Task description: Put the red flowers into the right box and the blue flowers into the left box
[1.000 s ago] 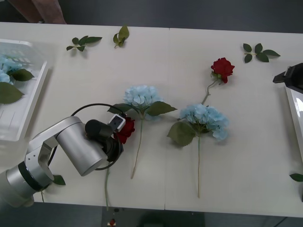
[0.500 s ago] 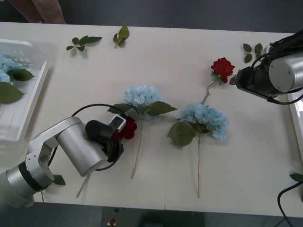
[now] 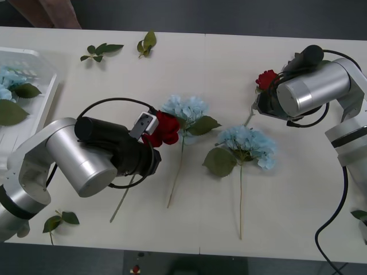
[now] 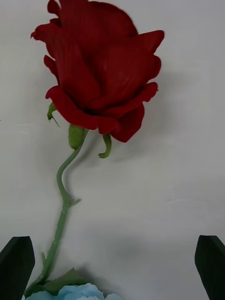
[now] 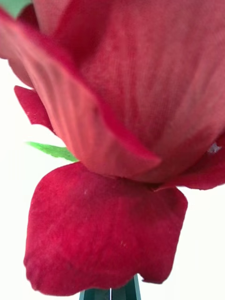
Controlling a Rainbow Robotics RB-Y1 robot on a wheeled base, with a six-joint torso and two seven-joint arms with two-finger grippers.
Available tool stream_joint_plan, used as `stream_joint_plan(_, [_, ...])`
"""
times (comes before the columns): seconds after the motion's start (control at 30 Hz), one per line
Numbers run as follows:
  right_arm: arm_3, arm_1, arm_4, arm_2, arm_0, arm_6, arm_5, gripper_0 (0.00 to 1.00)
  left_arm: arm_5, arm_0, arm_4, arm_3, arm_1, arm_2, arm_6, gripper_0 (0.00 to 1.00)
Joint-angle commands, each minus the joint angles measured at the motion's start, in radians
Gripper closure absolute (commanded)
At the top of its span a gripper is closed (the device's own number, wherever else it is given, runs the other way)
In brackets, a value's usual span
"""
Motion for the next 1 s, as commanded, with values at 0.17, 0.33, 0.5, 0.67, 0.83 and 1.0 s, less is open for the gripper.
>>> stream_joint_plan(0.17, [0.064,0.040,0.034,0.009,-0.068,-0.053,-0.035,0.00,-0.007,-0.010,0.169,-0.220,0.081,0.120,0.108,1.00])
stream_joint_plan(0.33, [0.050,0.031,0.018,0.009,-0.073,-0.029,-0.035,0.00,-0.007,0.036,0.260,-0.335,0.107,0.247,0.157,1.00])
stream_joint_plan(0.5, [0.033,-0.002,-0.075,-0.037,-0.073,0.088,-0.032,0.00,-0.007,0.055,0.333,-0.391,0.105,0.348,0.180,1.00])
stream_joint_plan(0.67, [0.006,-0.019,-0.164,-0.138,-0.073,0.233,0.035,0.00,-0.042,0.055,0.324,-0.415,0.087,0.400,0.279,1.00])
stream_joint_plan(0.83, [-0.059,-0.022,-0.215,-0.269,-0.073,0.425,0.170,0.00,-0.111,0.045,0.210,-0.415,0.022,0.402,0.408,1.00])
stream_joint_plan(1.0, [-0.108,-0.023,-0.284,-0.400,-0.073,0.608,0.290,0.00,-0.109,0.004,0.106,-0.415,-0.056,0.399,0.543,1.00])
